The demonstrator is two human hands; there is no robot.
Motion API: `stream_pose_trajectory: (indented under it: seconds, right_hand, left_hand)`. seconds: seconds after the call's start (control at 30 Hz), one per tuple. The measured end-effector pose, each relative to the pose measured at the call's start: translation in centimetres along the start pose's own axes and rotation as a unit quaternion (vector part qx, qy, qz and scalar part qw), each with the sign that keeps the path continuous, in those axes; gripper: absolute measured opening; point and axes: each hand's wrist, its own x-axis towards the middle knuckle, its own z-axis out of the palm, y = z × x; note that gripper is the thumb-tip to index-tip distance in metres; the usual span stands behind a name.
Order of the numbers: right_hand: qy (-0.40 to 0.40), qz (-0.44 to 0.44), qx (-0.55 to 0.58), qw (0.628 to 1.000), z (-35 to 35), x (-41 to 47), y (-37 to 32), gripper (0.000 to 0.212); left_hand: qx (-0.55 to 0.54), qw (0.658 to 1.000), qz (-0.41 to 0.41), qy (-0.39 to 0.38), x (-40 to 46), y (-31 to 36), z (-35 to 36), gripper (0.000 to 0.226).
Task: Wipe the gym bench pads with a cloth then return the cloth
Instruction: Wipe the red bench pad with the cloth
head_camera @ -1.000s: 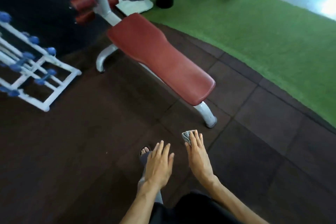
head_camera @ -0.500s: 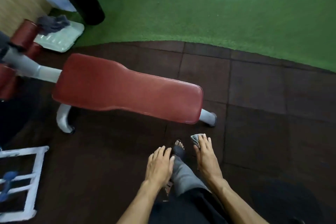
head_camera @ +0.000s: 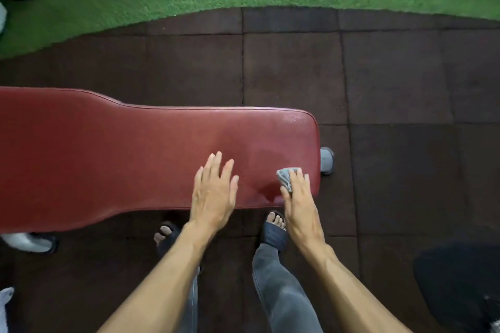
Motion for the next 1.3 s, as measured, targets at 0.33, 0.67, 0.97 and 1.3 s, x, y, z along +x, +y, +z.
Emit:
stream_pose_trajectory:
  seconds: [0.33,0.67,0.97,1.3]
  right_hand:
    - [0.215,-0.028,-0.082,0.973,9.9,13.6,-0.8,0.056]
    - [0.228,0.040,-0.092,0.968,5.1,13.6,5.9,0.055]
    - [0.100,-0.121,-0.155,0.975,11.3,5.2,2.7,0.052]
    - [0.162,-0.118,-0.113,0.973,12.1,12.4,-2.5,0.050]
  left_hand:
    - [0.057,0.993,0.046,0.094,9.2,-7.2,7.0,0.055]
    - [0.064,0.991,0.036,0.112,9.4,-7.1,7.4,0.058]
    - [0.043,0.991,0.038,0.120,9.3,-7.3,7.2,0.056]
    - [0.052,0.990,0.042,0.123,9.3,-7.3,7.5,0.056]
